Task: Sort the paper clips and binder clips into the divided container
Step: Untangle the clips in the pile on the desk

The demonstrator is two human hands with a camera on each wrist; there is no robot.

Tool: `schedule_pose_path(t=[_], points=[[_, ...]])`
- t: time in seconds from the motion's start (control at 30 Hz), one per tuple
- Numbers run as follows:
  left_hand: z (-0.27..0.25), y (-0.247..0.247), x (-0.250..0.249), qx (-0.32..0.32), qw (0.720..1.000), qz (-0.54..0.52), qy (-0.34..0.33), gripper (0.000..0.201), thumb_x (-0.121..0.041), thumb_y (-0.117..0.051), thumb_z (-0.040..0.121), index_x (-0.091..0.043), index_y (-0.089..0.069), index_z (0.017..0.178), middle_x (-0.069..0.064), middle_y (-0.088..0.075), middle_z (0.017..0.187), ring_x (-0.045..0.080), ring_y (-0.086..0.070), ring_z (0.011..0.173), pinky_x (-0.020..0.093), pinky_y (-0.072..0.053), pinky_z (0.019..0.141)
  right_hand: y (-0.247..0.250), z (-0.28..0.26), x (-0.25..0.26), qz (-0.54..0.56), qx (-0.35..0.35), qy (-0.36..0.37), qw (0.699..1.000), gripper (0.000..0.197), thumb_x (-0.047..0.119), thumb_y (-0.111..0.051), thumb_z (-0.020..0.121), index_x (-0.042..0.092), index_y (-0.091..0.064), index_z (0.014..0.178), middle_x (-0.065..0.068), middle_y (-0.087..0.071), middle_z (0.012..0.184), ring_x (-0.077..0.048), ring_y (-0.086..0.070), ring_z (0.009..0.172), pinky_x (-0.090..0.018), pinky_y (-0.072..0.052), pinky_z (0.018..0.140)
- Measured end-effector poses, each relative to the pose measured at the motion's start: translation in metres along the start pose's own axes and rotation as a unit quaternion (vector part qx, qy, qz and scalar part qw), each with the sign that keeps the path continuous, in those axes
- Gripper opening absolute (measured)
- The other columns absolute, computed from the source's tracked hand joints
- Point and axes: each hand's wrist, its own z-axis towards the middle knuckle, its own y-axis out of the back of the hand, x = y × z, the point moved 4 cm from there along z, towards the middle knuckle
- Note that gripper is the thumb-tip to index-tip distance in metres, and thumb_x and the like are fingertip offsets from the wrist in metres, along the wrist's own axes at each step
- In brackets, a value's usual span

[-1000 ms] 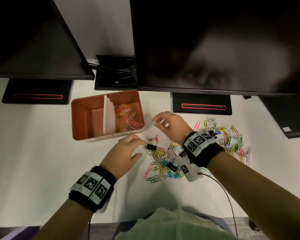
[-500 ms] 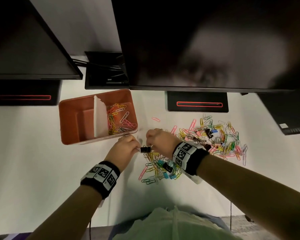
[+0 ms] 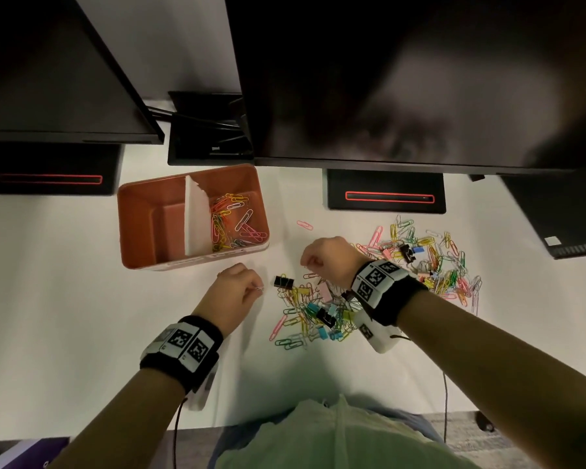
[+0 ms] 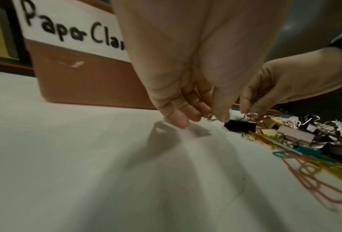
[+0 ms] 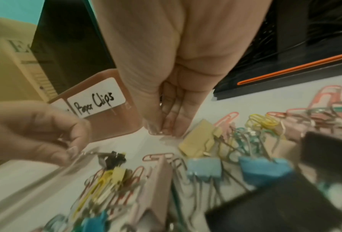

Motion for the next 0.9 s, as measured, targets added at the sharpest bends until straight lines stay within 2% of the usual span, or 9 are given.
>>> schedule_pose_path(t=[0.17, 0.23, 0.33, 0.4, 0.5, 0.6, 0.7, 0.8, 0.9], points=[[-0.032, 0.0, -0.005, -0.001, 0.999, -0.026, -0.041, 0.007, -0.022, -0.072, 0.076, -0.021, -0.065, 0.076, -0.007, -0.051, 0.093, 0.01, -0.049, 0.091, 0.016, -0.036, 0.083, 0.022, 0.012, 0.003, 0.04, -0.117, -0.008, 0.992, 0.024, 0.001, -0.052, 0.088, 0.009, -0.065, 0.107, -0.012, -0.057, 0.115, -0.024, -0.061, 0.094, -0.028, -0.048, 0.092], [-0.042, -0.011, -0.013, 0.033, 0.998, -0.017, -0.055, 0.01, -0.029, -0.072, 0.075, -0.021, -0.067, 0.073, -0.009, -0.05, 0.102, 0.009, -0.045, 0.096, 0.019, -0.036, 0.086, 0.03, 0.02, 0.001, 0.055, -0.134, -0.034, 0.989, 0.031, -0.003, -0.051, 0.088, 0.008, -0.061, 0.115, -0.013, -0.049, 0.123, -0.026, -0.059, 0.099, -0.026, -0.046, 0.095], [-0.054, -0.035, -0.022, 0.072, 0.995, 0.006, -0.07, 0.017, -0.037, -0.07, 0.075, -0.021, -0.066, 0.079, -0.008, -0.048, 0.111, 0.007, -0.041, 0.099, 0.024, -0.039, 0.089, 0.028, 0.03, -0.001, -0.003, -0.065, -0.067, 0.996, 0.036, -0.007, -0.046, 0.088, 0.005, -0.056, 0.12, -0.014, -0.046, 0.129, -0.026, -0.055, 0.109, -0.024, -0.041, 0.099], [-0.058, -0.049, -0.028, 0.069, 0.993, 0.035, -0.094, 0.018, -0.035, -0.069, 0.076, -0.018, -0.065, 0.079, -0.004, -0.05, 0.116, 0.009, -0.042, 0.099, 0.026, -0.04, 0.09, 0.025, 0.03, -0.004, 0.007, -0.054, -0.078, 0.995, 0.036, 0.003, -0.053, 0.089, 0.008, -0.055, 0.124, -0.011, -0.042, 0.134, -0.025, -0.055, 0.11, -0.024, -0.04, 0.098], [-0.057, -0.06, -0.036, 0.037, 0.991, 0.063, -0.109, 0.014, -0.027, -0.068, 0.075, -0.015, -0.061, 0.071, 0.002, -0.055, 0.114, 0.017, -0.051, 0.097, 0.023, -0.039, 0.085, 0.013, 0.022, -0.002, 0.003, -0.036, -0.028, 0.999, 0.041, 0.02, -0.062, 0.086, 0.01, -0.054, 0.126, -0.008, -0.046, 0.13, -0.024, -0.054, 0.11, -0.028, -0.041, 0.1], [-0.049, -0.06, -0.038, -0.001, 0.995, 0.026, -0.093, 0.009, -0.018, -0.065, 0.078, -0.011, -0.06, 0.076, 0.004, -0.058, 0.106, 0.017, -0.052, 0.091, 0.024, -0.044, 0.081, -0.004, 0.006, 0.0, -0.051, 0.027, 0.022, 0.998, 0.05, 0.027, -0.068, 0.082, 0.013, -0.052, 0.127, -0.006, -0.047, 0.131, -0.023, -0.046, 0.116, -0.034, -0.038, 0.104], [-0.039, -0.057, -0.035, -0.022, 0.997, -0.005, -0.07, 0.006, -0.011, -0.06, 0.081, -0.01, -0.056, 0.077, 0.004, -0.058, 0.092, 0.017, -0.05, 0.083, 0.028, -0.045, 0.073, -0.016, -0.009, -0.001, -0.075, 0.051, 0.055, 0.994, 0.047, 0.022, -0.067, 0.083, 0.014, -0.051, 0.127, -0.005, -0.048, 0.132, -0.023, -0.044, 0.118, -0.033, -0.034, 0.103], [-0.032, -0.054, -0.033, -0.027, 0.999, -0.022, -0.036, 0.008, -0.006, -0.054, 0.083, -0.011, -0.053, 0.078, 0.002, -0.055, 0.081, 0.016, -0.046, 0.077, 0.029, -0.042, 0.067, -0.021, -0.017, 0.0, -0.059, 0.038, 0.06, 0.996, 0.04, 0.014, -0.064, 0.085, 0.012, -0.054, 0.124, -0.007, -0.056, 0.123, -0.024, -0.047, 0.116, -0.032, -0.035, 0.099], [-0.026, -0.052, -0.032, -0.018, 0.999, -0.047, -0.005, 0.006, -0.009, -0.053, 0.085, -0.013, -0.053, 0.089, 0.002, -0.057, 0.083, 0.017, -0.05, 0.077, 0.03, -0.044, 0.07, -0.023, -0.017, 0.001, -0.071, 0.045, 0.063, 0.994, 0.031, 0.01, -0.061, 0.086, 0.01, -0.058, 0.118, -0.009, -0.062, 0.114, -0.024, -0.049, 0.111, -0.032, -0.037, 0.094]])
